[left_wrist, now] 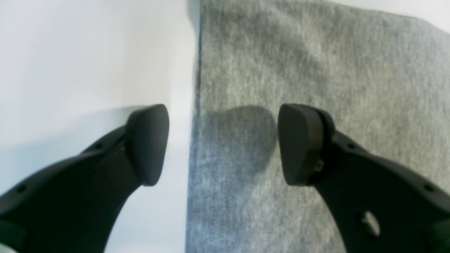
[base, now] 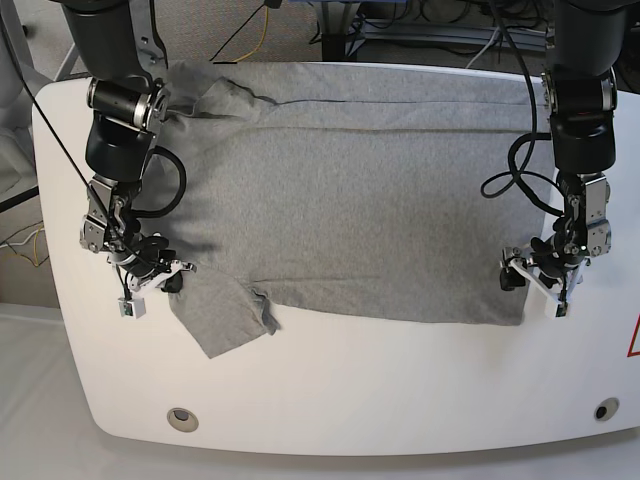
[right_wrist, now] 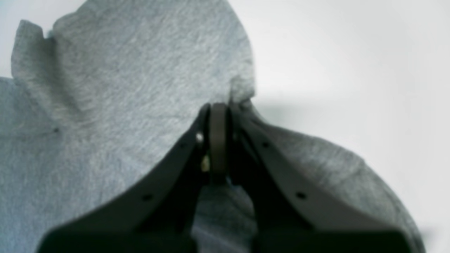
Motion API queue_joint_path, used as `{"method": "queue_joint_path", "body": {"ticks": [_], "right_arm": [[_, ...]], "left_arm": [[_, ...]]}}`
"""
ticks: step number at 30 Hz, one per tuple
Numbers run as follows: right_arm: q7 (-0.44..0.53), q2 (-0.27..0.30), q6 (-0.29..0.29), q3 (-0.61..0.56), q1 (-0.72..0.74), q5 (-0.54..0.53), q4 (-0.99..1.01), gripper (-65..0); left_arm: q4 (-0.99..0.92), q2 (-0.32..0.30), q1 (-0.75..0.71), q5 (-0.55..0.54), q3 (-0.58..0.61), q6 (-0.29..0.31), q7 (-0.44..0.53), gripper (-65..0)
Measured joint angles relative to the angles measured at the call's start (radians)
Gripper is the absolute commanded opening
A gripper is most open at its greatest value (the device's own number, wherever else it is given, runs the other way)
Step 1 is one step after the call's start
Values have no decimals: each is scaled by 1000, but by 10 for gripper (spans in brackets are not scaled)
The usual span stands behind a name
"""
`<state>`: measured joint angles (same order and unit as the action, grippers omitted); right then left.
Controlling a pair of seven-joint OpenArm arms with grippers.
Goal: Fold the T-shirt properly
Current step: 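Close the left gripper on the shirt side edge, both grippers holding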
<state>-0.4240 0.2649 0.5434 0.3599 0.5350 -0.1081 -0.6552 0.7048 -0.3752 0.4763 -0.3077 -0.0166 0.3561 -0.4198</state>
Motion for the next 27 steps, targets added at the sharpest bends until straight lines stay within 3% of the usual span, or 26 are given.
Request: {"method": "queue_joint_path", "body": {"ticks": [27], "right_arm": [[-6,-2,11,1,-21,11,-34,-650]], "left_arm": [[-31,-8,26,-66,72,0,1,-180]]}}
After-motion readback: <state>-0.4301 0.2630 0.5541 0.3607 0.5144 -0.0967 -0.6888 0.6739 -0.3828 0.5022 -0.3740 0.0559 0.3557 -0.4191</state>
